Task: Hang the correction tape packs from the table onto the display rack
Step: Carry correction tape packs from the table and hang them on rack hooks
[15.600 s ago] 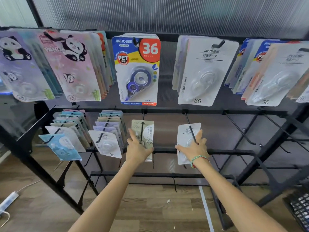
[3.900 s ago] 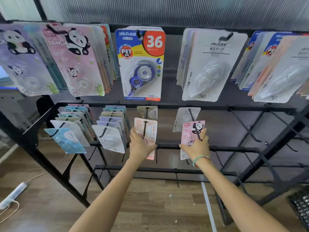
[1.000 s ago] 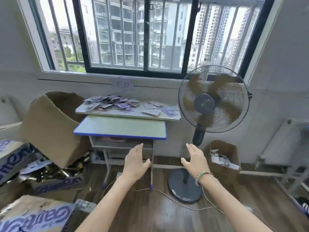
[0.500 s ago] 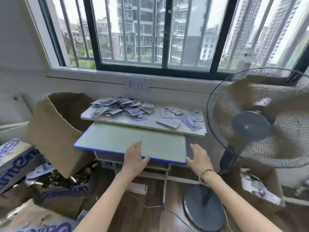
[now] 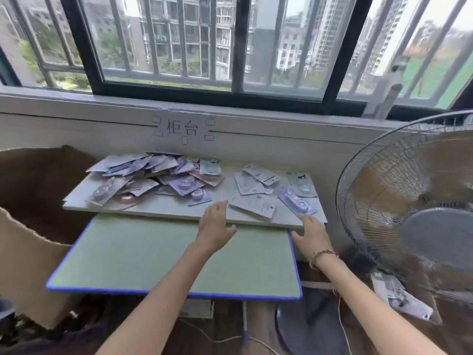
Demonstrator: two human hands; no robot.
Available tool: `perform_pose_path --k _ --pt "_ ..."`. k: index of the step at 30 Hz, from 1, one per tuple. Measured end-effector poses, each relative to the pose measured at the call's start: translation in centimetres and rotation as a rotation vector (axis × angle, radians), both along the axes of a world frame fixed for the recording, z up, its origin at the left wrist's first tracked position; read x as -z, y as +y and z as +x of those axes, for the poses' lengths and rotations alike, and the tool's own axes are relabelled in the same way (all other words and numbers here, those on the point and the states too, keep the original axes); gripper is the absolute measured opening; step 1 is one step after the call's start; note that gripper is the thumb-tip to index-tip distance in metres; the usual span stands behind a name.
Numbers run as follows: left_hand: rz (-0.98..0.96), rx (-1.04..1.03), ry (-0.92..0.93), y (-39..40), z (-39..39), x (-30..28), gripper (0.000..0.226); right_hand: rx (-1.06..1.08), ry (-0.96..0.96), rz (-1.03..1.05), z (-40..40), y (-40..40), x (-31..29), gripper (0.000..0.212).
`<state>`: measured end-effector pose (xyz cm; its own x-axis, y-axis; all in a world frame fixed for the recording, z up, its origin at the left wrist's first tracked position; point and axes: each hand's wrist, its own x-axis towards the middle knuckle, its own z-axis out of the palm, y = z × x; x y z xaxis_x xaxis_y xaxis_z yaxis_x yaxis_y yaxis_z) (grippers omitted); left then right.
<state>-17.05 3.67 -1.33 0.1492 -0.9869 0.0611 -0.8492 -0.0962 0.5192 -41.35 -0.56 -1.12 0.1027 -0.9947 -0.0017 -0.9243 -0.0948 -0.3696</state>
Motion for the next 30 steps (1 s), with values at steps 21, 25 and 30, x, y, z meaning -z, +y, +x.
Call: perform_pose_path --k 21,25,30 --pt "0.283 0.361 -0.234 -18.6 -5.2 7.7 0.070 0.030 -0.071 0.184 -1.4 -17.1 7.8 0.046" --pt "0.214 0.388 -0.348 -18.8 -4.7 7.7 0.063 0.037 -0.056 0.200 -1.4 -18.3 7.9 0.044" --pt "0.219 0.404 -0.101 -19.4 -3.0 6.6 0.048 0.050 -0.048 0.196 -0.3 -19.6 7.3 0.050"
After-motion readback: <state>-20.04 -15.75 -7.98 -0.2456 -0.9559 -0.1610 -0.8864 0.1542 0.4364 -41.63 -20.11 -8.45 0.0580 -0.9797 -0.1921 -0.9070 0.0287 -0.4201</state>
